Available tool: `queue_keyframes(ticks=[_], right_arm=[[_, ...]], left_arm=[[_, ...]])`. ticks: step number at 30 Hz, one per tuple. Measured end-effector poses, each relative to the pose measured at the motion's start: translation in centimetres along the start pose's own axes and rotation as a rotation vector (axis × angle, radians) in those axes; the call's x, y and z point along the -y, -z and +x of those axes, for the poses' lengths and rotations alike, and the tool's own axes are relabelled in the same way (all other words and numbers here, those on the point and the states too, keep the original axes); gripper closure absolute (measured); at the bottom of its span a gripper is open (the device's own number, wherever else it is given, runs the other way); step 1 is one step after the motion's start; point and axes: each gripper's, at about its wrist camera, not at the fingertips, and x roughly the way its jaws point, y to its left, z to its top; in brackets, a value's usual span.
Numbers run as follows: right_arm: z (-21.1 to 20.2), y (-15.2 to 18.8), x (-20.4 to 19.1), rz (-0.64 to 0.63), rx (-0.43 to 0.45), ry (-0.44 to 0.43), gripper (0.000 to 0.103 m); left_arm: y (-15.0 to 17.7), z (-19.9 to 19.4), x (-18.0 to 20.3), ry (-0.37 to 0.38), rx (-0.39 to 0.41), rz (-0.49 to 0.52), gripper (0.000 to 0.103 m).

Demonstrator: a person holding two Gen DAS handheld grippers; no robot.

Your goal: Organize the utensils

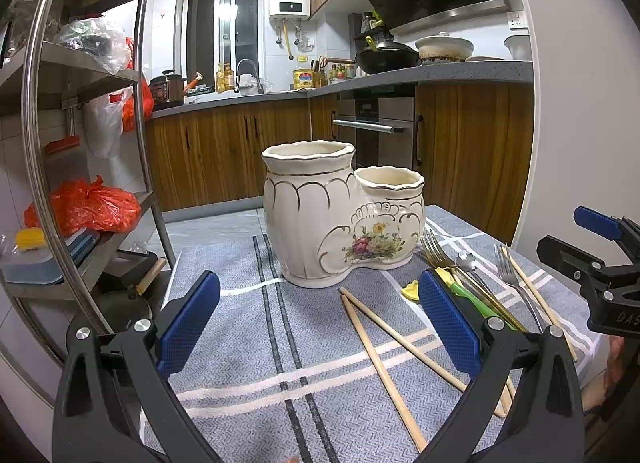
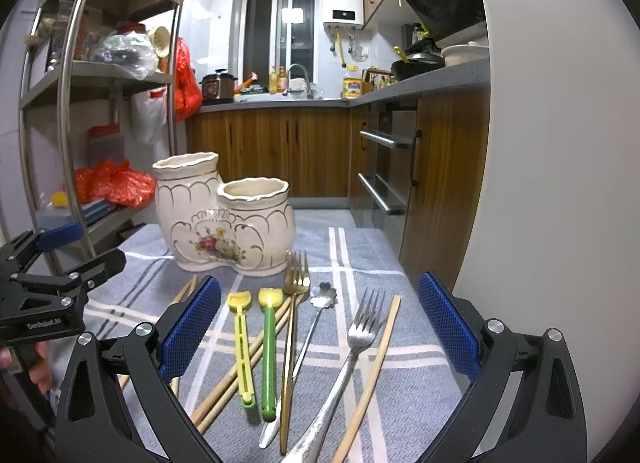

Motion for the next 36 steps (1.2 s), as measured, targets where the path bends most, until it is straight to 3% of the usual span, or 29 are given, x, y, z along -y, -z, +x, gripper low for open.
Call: queue_keyframes(ticks=[36], right_arm=[[0.07,0.05,0.07,-0.002,-0.001,0.002,0.005]], left_arm=[[-0.01,0.30,0.38,0.000,-0.002,0.005,0.005]])
